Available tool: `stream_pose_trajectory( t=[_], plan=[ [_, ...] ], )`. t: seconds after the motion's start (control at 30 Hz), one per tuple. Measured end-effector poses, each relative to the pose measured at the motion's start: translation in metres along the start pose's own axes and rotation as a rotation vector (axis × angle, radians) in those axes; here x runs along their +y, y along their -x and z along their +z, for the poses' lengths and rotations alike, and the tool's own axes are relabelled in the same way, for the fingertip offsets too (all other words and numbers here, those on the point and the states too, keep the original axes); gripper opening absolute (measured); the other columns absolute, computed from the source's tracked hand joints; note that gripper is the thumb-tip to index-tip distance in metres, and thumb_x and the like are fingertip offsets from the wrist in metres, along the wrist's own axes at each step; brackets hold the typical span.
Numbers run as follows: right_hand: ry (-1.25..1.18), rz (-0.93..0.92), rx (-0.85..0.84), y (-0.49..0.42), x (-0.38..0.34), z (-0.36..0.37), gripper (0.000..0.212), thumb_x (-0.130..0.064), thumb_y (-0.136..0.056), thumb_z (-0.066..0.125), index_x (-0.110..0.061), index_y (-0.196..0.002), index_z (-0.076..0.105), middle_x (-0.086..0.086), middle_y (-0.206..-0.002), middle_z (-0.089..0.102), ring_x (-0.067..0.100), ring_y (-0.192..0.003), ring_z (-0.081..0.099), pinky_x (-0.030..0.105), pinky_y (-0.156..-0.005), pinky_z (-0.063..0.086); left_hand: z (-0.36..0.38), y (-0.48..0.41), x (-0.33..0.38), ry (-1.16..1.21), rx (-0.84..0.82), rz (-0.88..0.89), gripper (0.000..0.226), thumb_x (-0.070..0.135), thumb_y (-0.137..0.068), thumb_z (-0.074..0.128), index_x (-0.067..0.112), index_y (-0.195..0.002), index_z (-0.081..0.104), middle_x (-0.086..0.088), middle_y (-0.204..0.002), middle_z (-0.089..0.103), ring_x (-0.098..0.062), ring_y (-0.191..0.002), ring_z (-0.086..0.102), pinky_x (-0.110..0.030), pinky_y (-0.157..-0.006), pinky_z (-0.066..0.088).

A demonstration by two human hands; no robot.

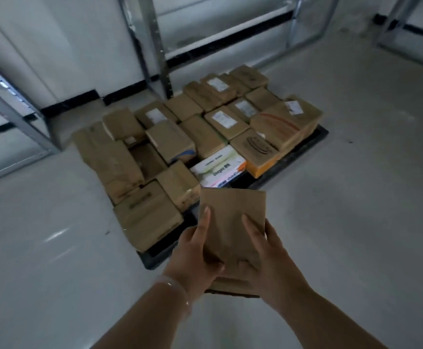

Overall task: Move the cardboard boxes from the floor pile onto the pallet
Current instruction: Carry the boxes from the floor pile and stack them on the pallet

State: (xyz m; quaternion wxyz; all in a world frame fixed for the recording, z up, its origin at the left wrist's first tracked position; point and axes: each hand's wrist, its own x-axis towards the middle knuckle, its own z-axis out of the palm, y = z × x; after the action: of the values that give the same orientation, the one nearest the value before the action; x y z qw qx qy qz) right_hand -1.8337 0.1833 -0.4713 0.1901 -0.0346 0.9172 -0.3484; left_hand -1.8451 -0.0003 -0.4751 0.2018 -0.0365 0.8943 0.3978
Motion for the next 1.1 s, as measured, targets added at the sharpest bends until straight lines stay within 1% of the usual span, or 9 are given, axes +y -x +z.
stream_pose_trajectory(
  t=[0.1, 0.2, 0.37, 0.47, 0.67, 0.73, 0.83, 0.93, 1.1],
  plan=[
    [0.024, -0.053, -0.078, -0.04, -0.054, 0.036, 0.096, -0.033, -0.093, 0.063, -0.082, -0.122, -0.016, -0.015, -0.162, -0.005, 0.021, -0.142, 0.03, 0.043, -0.109, 0.042, -0.052, -0.005, -0.054, 0.006, 0.058, -0.047, 0.118, 0.032, -0.08, 0.075, 0.076, -0.12, -0.027, 0.01, -0.144, 0.027, -0.015, -0.125, 0.042, -0.03, -0.105, 0.042],
    [0.05, -0.081, -0.141, -0.072, -0.096, 0.065, 0.094, -0.033, -0.095, 0.061, -0.079, -0.123, -0.016, -0.013, -0.162, -0.003, 0.02, -0.142, 0.03, 0.041, -0.109, 0.042, -0.088, -0.01, -0.095, 0.053, 0.083, -0.108, 0.118, 0.033, -0.081, 0.074, 0.073, -0.12, -0.029, 0.014, -0.138, 0.027, -0.008, -0.114, 0.039, -0.019, -0.096, 0.039],
    [0.119, -0.108, -0.291, -0.126, -0.13, 0.109, 0.09, -0.021, -0.1, 0.052, -0.066, -0.14, -0.015, -0.009, -0.163, -0.018, 0.019, -0.15, 0.017, 0.033, -0.111, 0.04, -0.117, -0.028, -0.149, 0.132, 0.134, -0.234, 0.115, 0.03, -0.081, 0.074, 0.065, -0.133, -0.023, 0.01, -0.129, 0.032, -0.013, -0.112, 0.044, -0.028, -0.1, 0.044],
    [0.119, -0.106, -0.358, -0.162, -0.134, 0.13, 0.087, -0.015, -0.1, 0.049, -0.062, -0.146, -0.007, -0.012, -0.162, -0.022, 0.017, -0.151, 0.011, 0.031, -0.112, 0.037, -0.121, -0.048, -0.175, 0.186, 0.153, -0.308, 0.112, 0.029, -0.082, 0.072, 0.056, -0.144, -0.018, 0.006, -0.132, 0.035, -0.012, -0.108, 0.043, -0.03, -0.1, 0.045],
    [0.116, -0.097, -0.444, -0.243, -0.127, 0.177, 0.082, -0.006, -0.101, 0.044, -0.058, -0.15, 0.004, -0.014, -0.163, -0.017, 0.016, -0.151, 0.006, 0.031, -0.114, 0.032, -0.122, -0.103, -0.228, 0.232, 0.188, -0.405, 0.108, 0.028, -0.087, 0.07, 0.051, -0.147, -0.016, 0.0, -0.144, 0.04, -0.02, -0.124, 0.049, -0.036, -0.104, 0.046],
    [0.117, -0.113, -0.464, -0.268, -0.119, 0.192, 0.082, -0.007, -0.101, 0.044, -0.059, -0.15, 0.005, -0.015, -0.162, -0.018, 0.016, -0.152, 0.005, 0.031, -0.113, 0.033, -0.119, -0.124, -0.246, 0.239, 0.186, -0.427, 0.108, 0.027, -0.088, 0.069, 0.051, -0.146, -0.018, 0.001, -0.145, 0.039, -0.021, -0.125, 0.049, -0.038, -0.104, 0.047],
    [0.127, -0.135, -0.504, -0.301, -0.103, 0.21, 0.079, -0.01, -0.102, 0.045, -0.061, -0.148, 0.007, -0.014, -0.163, -0.013, 0.016, -0.151, 0.008, 0.021, -0.106, 0.024, -0.108, -0.147, -0.27, 0.247, 0.183, -0.439, 0.11, 0.026, -0.087, 0.07, 0.052, -0.145, -0.019, 0.003, -0.148, 0.034, -0.02, -0.127, 0.046, -0.039, -0.105, 0.046],
    [0.146, -0.154, -0.535, -0.329, -0.088, 0.224, 0.076, -0.011, -0.102, 0.045, -0.06, -0.148, 0.01, -0.013, -0.164, -0.009, 0.015, -0.151, 0.009, 0.02, -0.105, 0.017, -0.095, -0.164, -0.289, 0.28, 0.195, -0.466, 0.11, 0.024, -0.087, 0.071, 0.053, -0.146, -0.017, 0.004, -0.146, 0.034, -0.018, -0.126, 0.046, -0.036, -0.105, 0.046],
    [0.156, -0.149, -0.573, -0.364, -0.078, 0.249, 0.073, -0.015, -0.103, 0.045, -0.061, -0.148, 0.01, -0.019, -0.163, -0.007, 0.013, -0.149, 0.012, 0.02, -0.103, 0.02, -0.087, -0.192, -0.316, 0.29, 0.208, -0.495, 0.111, 0.024, -0.087, 0.072, 0.046, -0.149, -0.018, 0.003, -0.149, 0.034, -0.018, -0.129, 0.044, -0.035, -0.107, 0.043]
  ],
)
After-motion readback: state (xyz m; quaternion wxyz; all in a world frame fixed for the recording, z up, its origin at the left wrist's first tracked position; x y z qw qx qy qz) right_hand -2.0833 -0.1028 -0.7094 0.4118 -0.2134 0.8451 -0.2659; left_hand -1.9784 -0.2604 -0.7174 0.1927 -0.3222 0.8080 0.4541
